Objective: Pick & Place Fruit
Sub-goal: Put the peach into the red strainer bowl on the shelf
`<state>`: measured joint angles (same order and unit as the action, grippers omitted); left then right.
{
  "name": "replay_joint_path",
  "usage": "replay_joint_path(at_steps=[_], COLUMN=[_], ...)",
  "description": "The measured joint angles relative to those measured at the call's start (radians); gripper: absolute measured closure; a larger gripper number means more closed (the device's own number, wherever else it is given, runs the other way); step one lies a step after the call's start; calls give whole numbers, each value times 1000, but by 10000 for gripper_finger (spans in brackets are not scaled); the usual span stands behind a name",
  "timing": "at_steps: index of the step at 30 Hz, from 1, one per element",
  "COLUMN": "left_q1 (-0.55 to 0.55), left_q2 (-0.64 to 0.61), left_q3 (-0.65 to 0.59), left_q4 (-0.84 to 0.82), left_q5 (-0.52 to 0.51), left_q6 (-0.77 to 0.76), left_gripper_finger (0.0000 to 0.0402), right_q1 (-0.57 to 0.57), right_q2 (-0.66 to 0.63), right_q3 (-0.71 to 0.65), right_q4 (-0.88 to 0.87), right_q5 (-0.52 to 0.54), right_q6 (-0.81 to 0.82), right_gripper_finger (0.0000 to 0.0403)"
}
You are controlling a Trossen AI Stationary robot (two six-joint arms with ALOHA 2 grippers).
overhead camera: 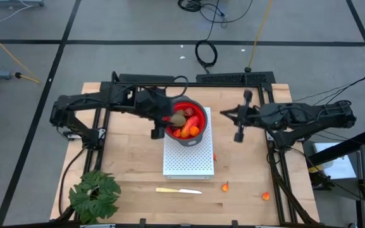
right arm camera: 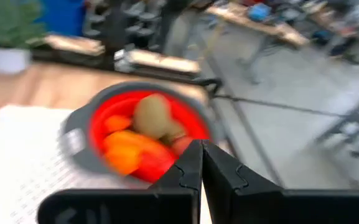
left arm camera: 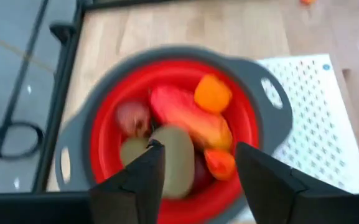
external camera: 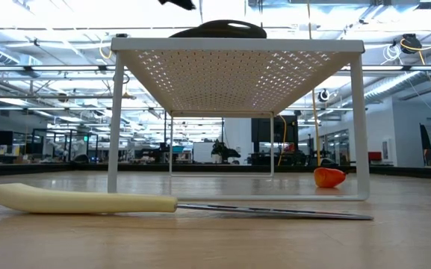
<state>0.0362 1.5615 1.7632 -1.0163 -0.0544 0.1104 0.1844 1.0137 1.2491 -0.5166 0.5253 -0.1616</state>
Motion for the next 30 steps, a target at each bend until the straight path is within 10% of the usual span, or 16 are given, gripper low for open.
replay_joint_path(at_steps=[14, 30], left_q1=[19, 17], left_q2=[-96, -219], left_q3=[-16, -274], left_q4=[-63, 265], left_q5=[9, 39], left_q6=[-123, -218], left_gripper_finger=[391, 391], right_q1=[144, 357], right_q2=[-3, -77], right_q3=[0, -333], right_q4=[-268, -47], right_q5=[-115, -112], right_q6=[236, 481], right_gripper_finger=[403, 403])
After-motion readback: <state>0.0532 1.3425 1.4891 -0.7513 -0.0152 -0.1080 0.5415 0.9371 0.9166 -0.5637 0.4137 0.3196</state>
